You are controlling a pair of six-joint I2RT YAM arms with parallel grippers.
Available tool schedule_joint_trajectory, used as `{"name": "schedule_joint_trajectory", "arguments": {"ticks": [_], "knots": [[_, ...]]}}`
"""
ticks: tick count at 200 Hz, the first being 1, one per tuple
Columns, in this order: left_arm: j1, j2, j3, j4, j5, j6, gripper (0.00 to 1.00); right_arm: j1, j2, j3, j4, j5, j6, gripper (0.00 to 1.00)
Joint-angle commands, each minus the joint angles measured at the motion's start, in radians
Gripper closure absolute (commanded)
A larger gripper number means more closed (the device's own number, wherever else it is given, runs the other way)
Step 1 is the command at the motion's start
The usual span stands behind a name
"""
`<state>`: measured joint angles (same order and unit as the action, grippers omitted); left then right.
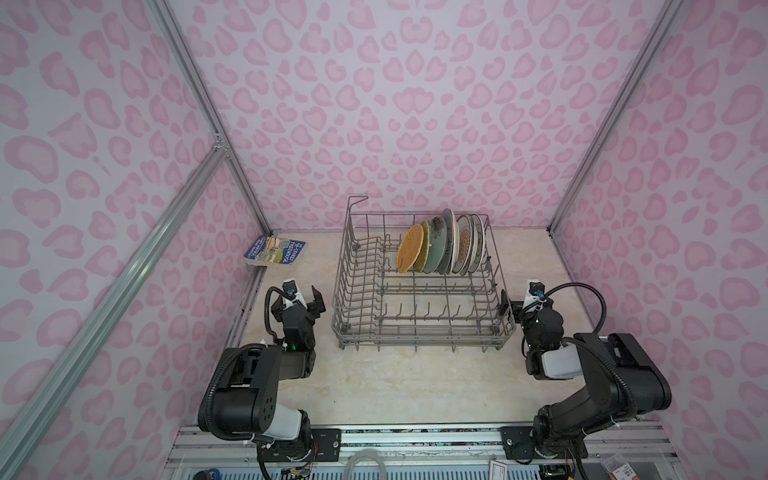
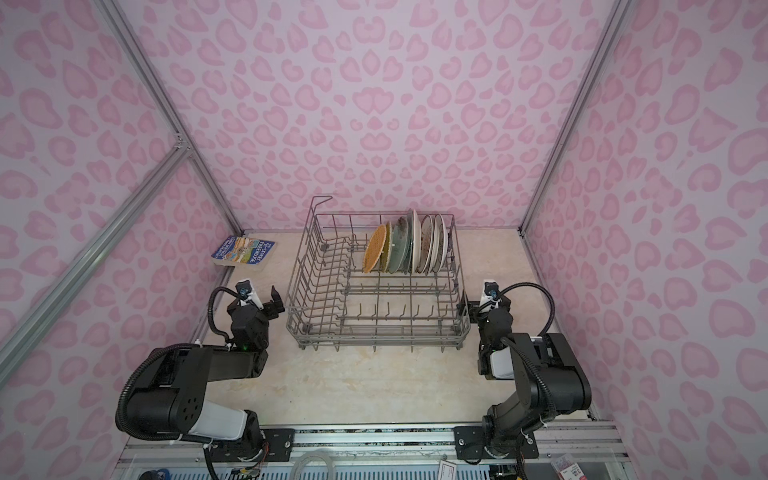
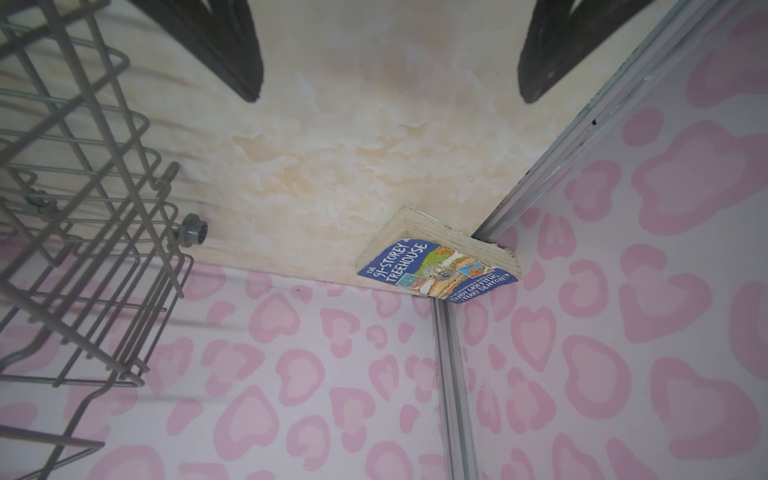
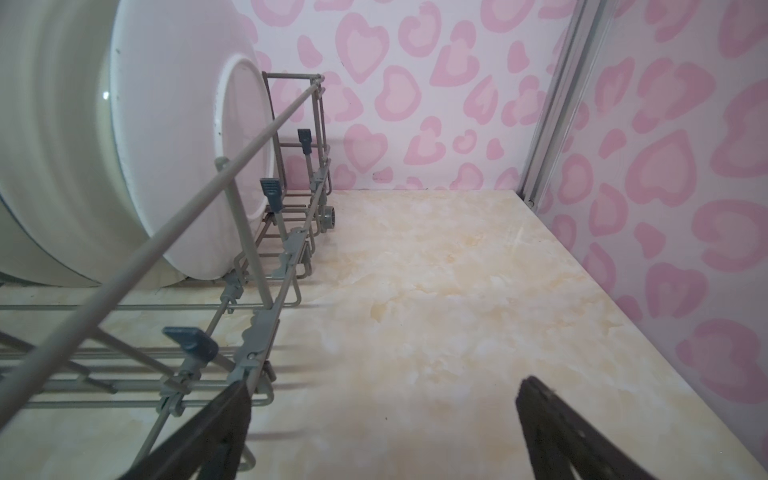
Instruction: Load the plates into the dish rack
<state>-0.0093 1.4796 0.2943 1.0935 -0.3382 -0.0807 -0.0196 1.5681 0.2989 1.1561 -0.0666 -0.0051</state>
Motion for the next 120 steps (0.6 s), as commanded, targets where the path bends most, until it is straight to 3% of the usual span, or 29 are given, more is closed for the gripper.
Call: {"name": "schedule_joint_trajectory", "arguments": {"ticks": [1, 120], "knots": [[0.008, -0.004, 0.011, -0.066, 0.061, -0.031, 0.03, -0.002, -0.008, 0.034, -0.138, 0.035, 0.031, 0.01], [-0.013, -0.006, 0.009, -0.057, 0.029, -0.013, 0.03, 0.001, 0.000, 0.027, -0.106, 0.038, 0.024, 0.00]]}}
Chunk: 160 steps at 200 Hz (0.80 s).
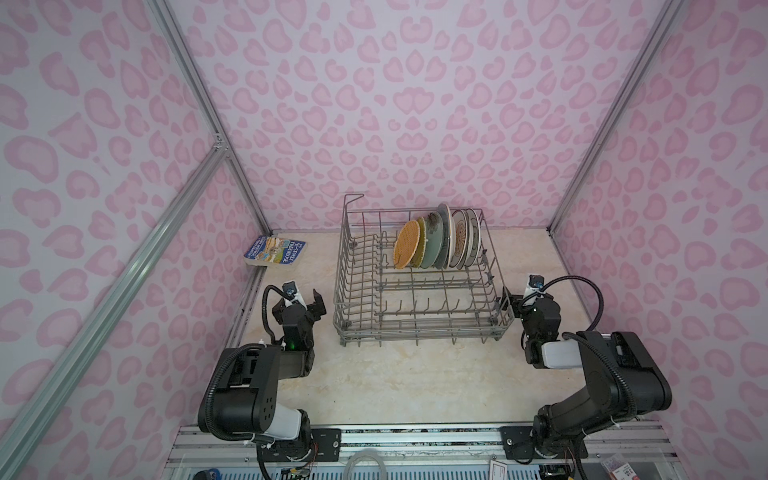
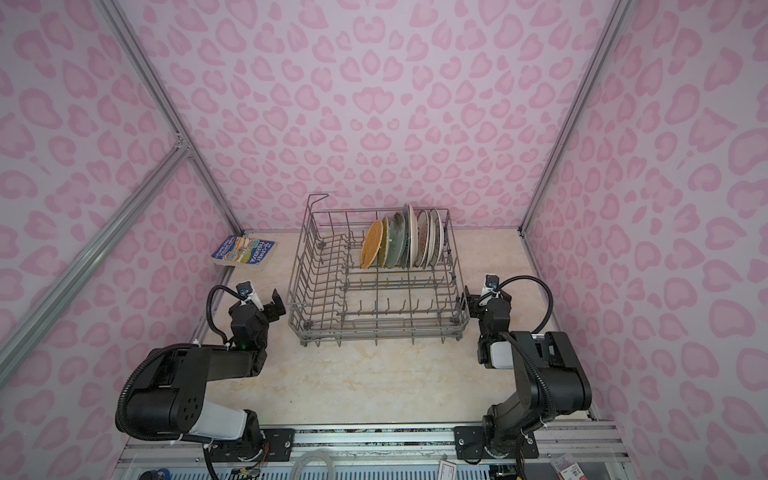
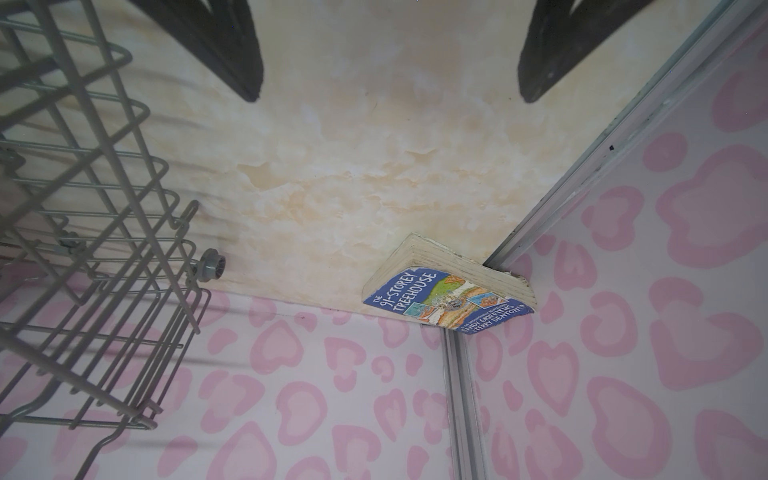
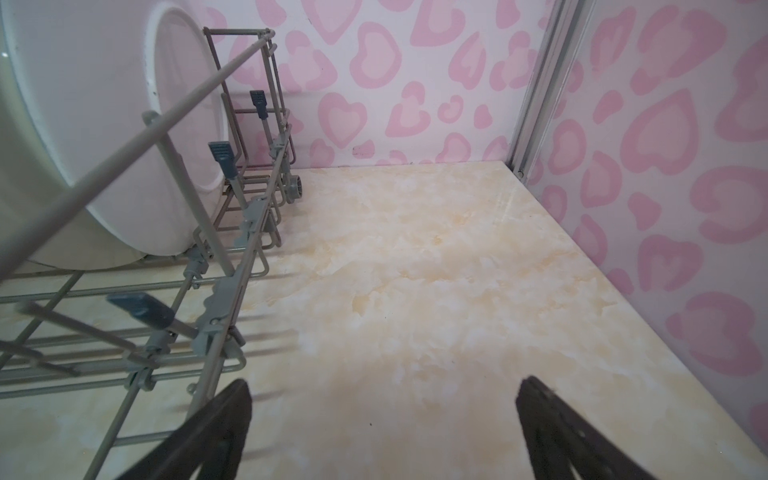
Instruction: Load the plates into the dish rack
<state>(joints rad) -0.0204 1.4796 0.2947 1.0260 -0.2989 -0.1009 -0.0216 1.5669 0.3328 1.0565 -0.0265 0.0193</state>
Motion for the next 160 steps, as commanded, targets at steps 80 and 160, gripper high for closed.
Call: {"name": "schedule_joint_trajectory", "arguments": {"ticks": [80, 160], "knots": [[-0.001, -0.005, 0.012, 0.004, -0.008, 0.007, 0.03, 0.005, 0.001, -0.008, -0.009, 0.000, -0.002, 0.00], [-0.002, -0.003, 0.015, 0.001, -0.006, 0.009, 0.03, 0.020, 0.000, -0.007, -0.009, 0.029, -0.014, 0.00]]}}
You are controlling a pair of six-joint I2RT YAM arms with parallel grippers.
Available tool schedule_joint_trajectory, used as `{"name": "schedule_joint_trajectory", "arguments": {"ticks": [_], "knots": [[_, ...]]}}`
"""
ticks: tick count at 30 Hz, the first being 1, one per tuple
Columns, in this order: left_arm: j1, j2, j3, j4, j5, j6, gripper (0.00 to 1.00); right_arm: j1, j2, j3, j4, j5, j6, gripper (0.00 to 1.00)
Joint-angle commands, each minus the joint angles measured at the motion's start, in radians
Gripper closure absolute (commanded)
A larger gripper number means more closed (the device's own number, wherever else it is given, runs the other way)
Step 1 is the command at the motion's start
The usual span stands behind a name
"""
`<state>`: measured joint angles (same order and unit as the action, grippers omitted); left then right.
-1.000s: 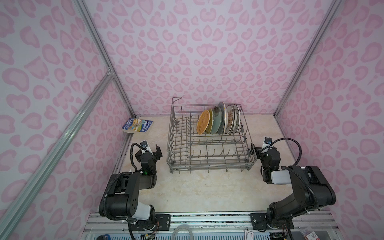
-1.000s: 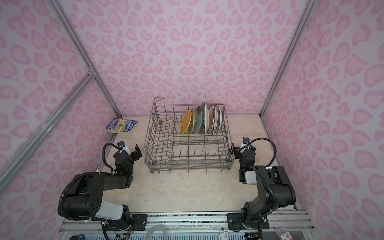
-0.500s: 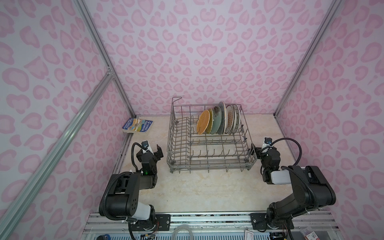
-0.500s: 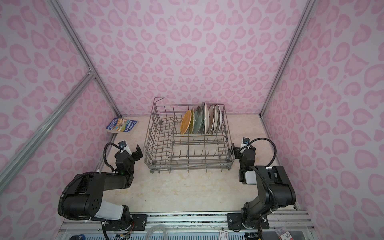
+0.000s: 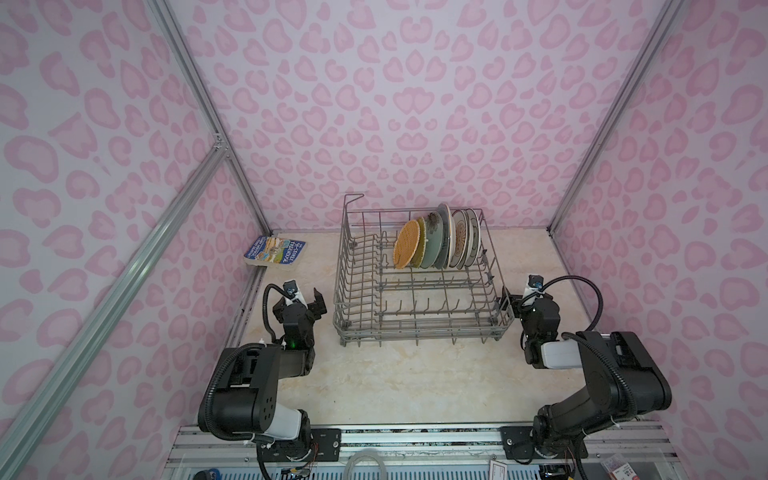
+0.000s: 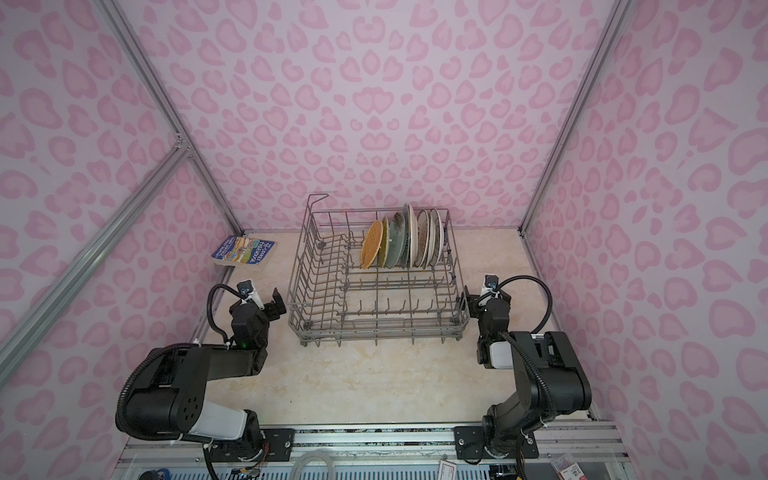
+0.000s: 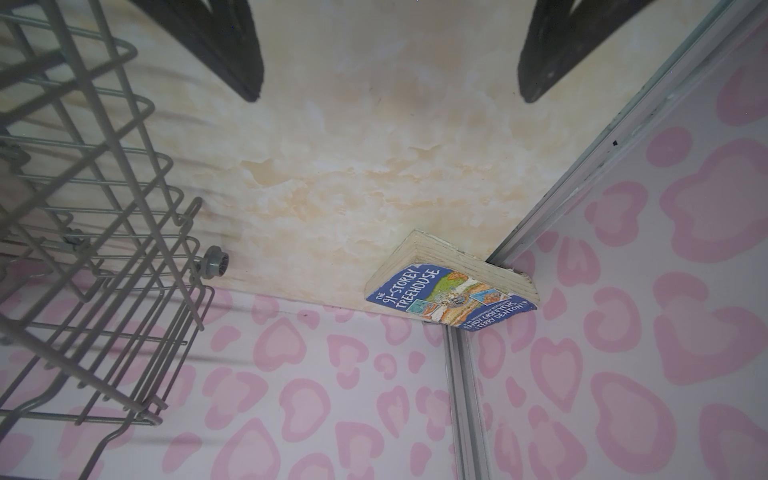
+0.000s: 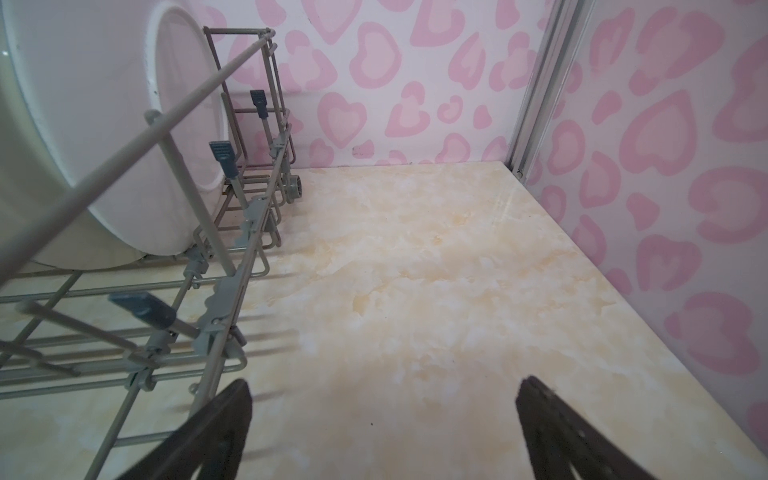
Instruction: Load the plates into the dish rack
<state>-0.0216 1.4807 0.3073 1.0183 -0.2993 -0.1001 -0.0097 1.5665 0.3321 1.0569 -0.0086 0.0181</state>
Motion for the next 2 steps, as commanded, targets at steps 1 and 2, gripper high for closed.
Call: {"name": "schedule_joint_trajectory", "arguments": {"ticks": [1, 2], "knots": [[-0.001, -0.005, 0.002, 0.009, -0.006, 0.007, 0.03, 0.009, 0.001, -0.007, -0.009, 0.011, -0.013, 0.01], [-0.001, -0.005, 0.003, 0.009, -0.006, 0.007, 0.03, 0.011, 0.001, -0.006, -0.009, 0.016, -0.015, 0.00]]}}
